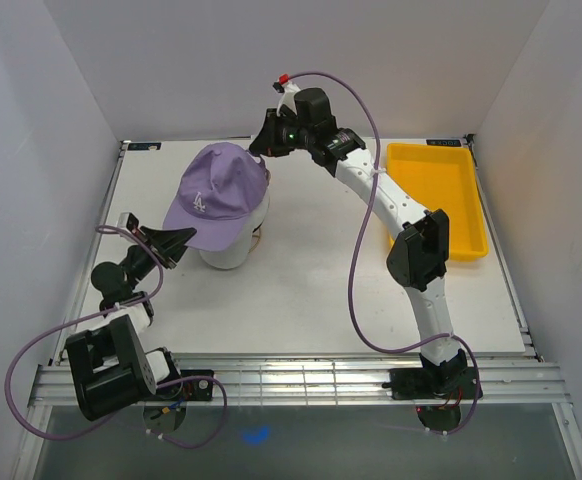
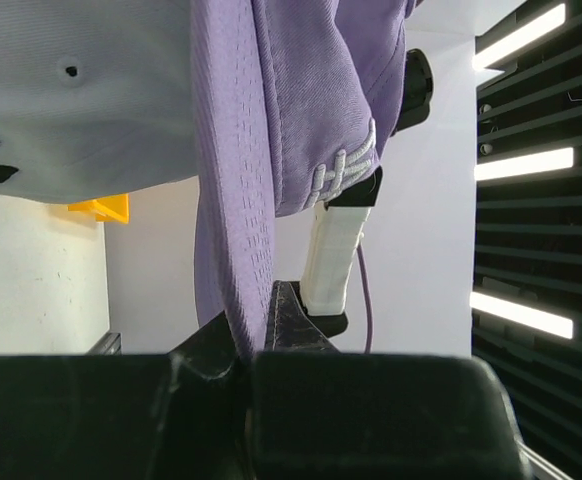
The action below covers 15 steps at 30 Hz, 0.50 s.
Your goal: Stack the hats
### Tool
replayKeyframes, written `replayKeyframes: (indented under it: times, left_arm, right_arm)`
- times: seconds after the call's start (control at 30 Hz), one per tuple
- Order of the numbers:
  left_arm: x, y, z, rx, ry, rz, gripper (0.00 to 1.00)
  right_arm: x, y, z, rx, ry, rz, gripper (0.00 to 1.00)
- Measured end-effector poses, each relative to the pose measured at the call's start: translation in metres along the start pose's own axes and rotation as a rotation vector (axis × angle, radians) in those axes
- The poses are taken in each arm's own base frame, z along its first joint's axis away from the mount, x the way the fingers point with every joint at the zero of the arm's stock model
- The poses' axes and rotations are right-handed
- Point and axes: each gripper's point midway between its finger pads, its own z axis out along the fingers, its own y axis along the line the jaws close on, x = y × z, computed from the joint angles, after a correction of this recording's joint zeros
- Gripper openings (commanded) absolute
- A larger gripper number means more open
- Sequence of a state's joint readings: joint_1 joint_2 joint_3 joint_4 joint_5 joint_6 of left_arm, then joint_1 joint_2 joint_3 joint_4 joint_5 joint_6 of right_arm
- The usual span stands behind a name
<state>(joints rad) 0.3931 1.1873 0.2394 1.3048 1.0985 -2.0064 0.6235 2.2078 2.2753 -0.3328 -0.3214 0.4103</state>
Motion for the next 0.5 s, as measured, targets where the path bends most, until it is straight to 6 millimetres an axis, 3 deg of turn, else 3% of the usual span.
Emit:
replayKeyframes:
  times: [0.5]
  left_arm:
    - [-0.003,0.032,-0.010,-0.054,-0.017,-0.059,0.00]
  right_arm:
    - [0.011,-0.001,0.008,-0.015,0.018,0.002,0.08]
